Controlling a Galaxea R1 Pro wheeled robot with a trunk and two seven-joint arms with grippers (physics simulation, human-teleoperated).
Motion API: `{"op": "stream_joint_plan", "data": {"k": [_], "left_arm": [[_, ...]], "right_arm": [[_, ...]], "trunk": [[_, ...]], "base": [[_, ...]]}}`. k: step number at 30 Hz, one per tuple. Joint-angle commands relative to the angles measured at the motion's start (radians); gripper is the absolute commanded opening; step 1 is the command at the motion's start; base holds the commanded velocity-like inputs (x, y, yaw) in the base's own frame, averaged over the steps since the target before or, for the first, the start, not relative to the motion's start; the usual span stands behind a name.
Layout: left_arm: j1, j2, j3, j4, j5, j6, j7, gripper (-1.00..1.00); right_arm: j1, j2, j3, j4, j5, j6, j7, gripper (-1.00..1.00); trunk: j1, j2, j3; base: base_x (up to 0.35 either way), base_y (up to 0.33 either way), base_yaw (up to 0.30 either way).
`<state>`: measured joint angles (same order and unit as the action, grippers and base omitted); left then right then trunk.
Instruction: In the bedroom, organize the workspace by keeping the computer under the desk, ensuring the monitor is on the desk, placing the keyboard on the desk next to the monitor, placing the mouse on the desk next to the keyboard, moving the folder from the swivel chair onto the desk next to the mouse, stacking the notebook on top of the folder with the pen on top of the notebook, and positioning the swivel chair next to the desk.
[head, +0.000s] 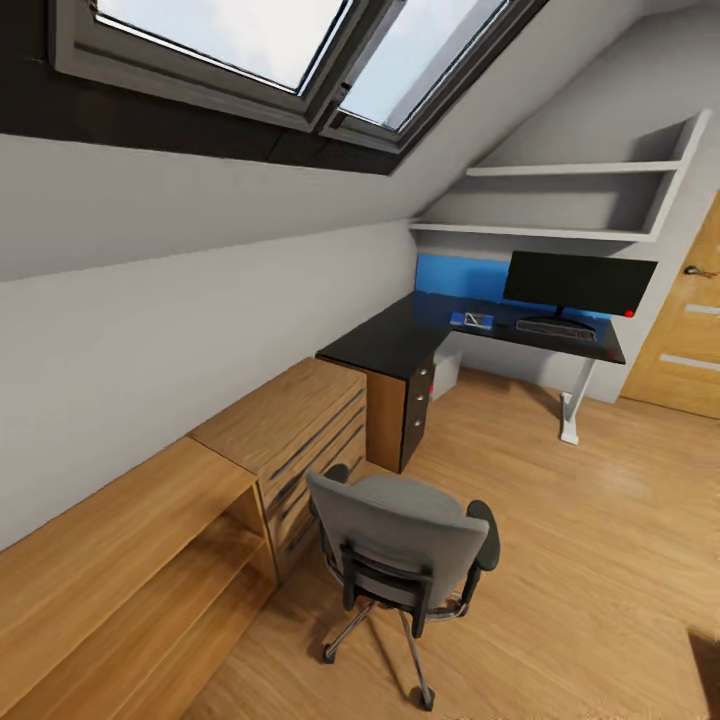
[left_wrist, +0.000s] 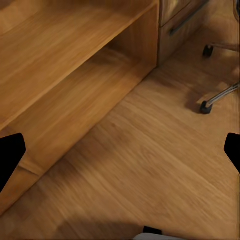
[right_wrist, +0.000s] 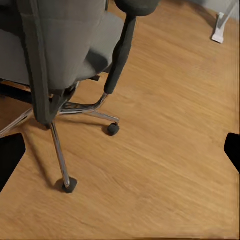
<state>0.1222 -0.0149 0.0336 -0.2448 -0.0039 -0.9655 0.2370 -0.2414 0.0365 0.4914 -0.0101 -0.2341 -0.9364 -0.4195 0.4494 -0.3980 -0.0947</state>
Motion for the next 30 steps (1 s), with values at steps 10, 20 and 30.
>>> {"op": "stream_joint_plan", "data": {"k": [10, 20, 30], "left_arm": [[0.001, 0.0, 0.003, -0.002, -0.001, -0.001, -0.001, 1.0], [0.001, 0.0, 0.003, -0.002, -0.001, 0.0, -0.002, 1.0], [0.001, 0.0, 0.003, -0.002, -0.001, 0.0, -0.002, 1.0]], "right_arm": [[-0.001, 0.0, 0.009, 0.001, -0.007, -0.002, -0.004, 1.0], [-0.001, 0.0, 0.009, 0.001, -0.007, -0.002, -0.004, 1.0], [-0.001, 0.0, 0.009, 0.001, -0.007, -0.002, -0.004, 1.0]], "trunk": [[0.001, -0.002, 0.002], [0.001, -0.002, 0.007], [0.001, -0.002, 0.012]], "base": [[0.002, 0.061, -0.277], [0.06, 0.203, -0.278], [0.015, 0.017, -0.277]]}}
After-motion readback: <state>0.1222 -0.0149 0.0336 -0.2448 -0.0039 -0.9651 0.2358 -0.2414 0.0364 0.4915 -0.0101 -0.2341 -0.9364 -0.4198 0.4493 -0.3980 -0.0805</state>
